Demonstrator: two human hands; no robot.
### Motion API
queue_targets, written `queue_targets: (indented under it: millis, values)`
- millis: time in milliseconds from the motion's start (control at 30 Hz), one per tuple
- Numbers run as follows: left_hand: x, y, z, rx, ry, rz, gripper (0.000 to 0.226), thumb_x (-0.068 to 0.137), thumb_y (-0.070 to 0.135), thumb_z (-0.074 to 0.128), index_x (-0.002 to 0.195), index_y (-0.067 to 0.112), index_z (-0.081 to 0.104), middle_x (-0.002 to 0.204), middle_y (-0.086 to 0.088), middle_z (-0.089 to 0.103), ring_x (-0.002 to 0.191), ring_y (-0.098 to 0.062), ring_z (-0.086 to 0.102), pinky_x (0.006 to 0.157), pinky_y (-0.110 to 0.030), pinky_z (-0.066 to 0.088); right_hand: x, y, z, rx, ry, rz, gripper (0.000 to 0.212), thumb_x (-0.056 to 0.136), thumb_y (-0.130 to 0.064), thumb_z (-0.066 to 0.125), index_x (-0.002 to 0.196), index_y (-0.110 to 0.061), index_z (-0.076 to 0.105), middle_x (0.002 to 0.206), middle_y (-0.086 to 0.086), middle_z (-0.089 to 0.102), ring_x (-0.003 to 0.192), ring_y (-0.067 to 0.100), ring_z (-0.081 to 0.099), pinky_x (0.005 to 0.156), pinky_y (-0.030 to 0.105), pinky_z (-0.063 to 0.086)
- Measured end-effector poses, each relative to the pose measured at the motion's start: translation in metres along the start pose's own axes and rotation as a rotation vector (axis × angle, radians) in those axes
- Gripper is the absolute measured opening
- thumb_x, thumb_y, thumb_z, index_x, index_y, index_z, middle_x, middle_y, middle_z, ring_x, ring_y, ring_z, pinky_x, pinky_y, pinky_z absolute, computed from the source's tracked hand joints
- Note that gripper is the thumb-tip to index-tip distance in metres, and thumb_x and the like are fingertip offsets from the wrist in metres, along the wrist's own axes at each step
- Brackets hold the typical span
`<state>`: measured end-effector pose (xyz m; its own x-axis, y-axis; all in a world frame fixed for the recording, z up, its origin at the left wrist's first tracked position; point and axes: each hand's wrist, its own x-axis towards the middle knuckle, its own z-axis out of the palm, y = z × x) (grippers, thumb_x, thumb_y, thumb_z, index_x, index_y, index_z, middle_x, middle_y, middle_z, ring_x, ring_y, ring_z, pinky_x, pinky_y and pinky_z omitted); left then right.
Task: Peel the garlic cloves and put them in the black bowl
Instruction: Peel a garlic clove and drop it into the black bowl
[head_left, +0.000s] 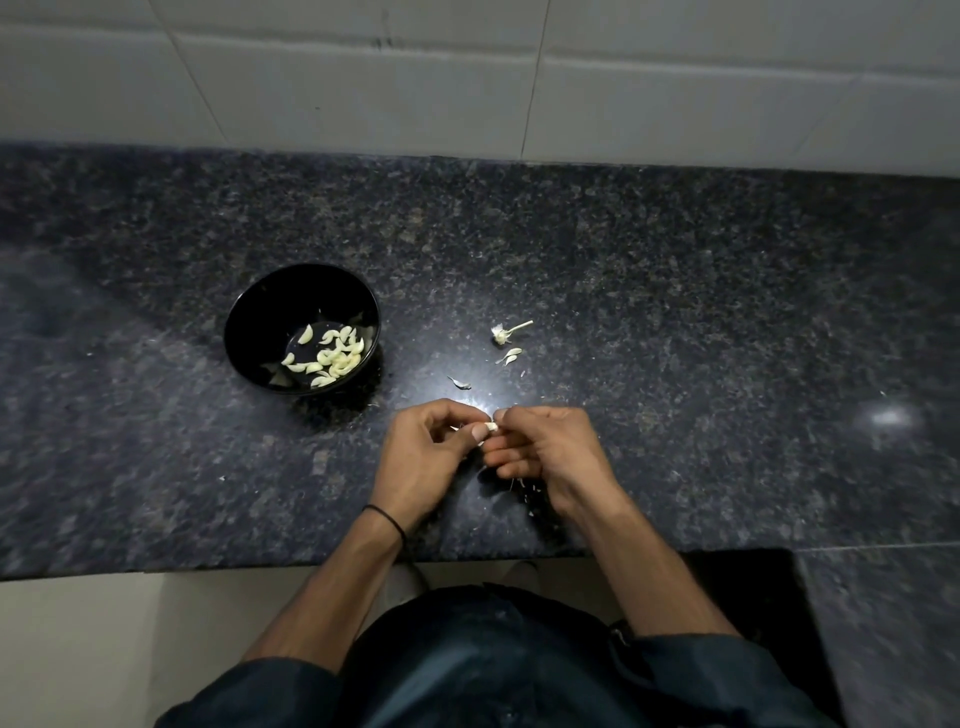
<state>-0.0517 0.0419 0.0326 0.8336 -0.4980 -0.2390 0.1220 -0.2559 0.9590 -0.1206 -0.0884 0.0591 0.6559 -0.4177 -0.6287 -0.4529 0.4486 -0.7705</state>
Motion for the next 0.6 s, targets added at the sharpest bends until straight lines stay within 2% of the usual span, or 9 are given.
queue_targets:
  millis: [133,233,367,467,600]
  values:
    - [0.001,0.003,-0.001,-0.080,-0.041,-0.004,0.012,0.085,0.000,0.074,0.087,0.012,0.077,0.085,-0.002,0.078,0.082,-0.015,0.071,0.081,-0.028,0.055,0.000,-0.001,-0.008,0.047,-0.050,0.020,0.015,0.091,-0.008,0.068,0.082,0.003,0.070,0.067,0.018,0.071,0.049,0.019,0.067,0.043,0.021,0.053]
    - [0.001,0.002,0.000,-0.148,-0.062,-0.041,0.009,0.086,-0.001,0.072,0.090,0.005,0.077,0.084,-0.008,0.077,0.076,-0.015,0.068,0.073,-0.023,0.052,0.002,0.000,-0.014,-0.119,-0.095,-0.104,0.017,0.094,-0.010,0.067,0.080,-0.001,0.072,0.068,0.018,0.069,0.051,0.020,0.062,0.048,0.023,0.052]
    - [0.001,0.002,0.002,-0.198,-0.083,-0.076,0.008,0.087,0.000,0.071,0.094,0.001,0.076,0.081,-0.012,0.077,0.063,-0.008,0.061,0.058,-0.017,0.043,0.004,0.004,-0.015,-0.316,-0.062,-0.270,0.022,0.097,-0.010,0.062,0.076,-0.008,0.070,0.062,0.011,0.064,0.049,0.014,0.053,0.046,0.019,0.041]
    - [0.002,0.005,0.003,-0.237,-0.069,-0.096,0.009,0.087,-0.002,0.070,0.095,-0.001,0.075,0.077,-0.008,0.075,0.051,-0.002,0.051,0.048,-0.011,0.037,0.004,0.006,-0.014,-0.256,-0.063,-0.264,0.024,0.099,-0.008,0.060,0.076,-0.008,0.066,0.059,0.006,0.059,0.046,0.010,0.048,0.043,0.016,0.036]
    - [0.003,0.004,0.002,-0.278,-0.070,-0.135,0.010,0.087,-0.001,0.070,0.094,0.004,0.075,0.075,-0.008,0.073,0.051,-0.009,0.045,0.041,-0.013,0.032,0.004,0.009,-0.013,-0.089,-0.111,-0.178,0.022,0.100,-0.008,0.057,0.081,-0.002,0.065,0.056,0.002,0.057,0.046,0.009,0.045,0.042,0.017,0.029]
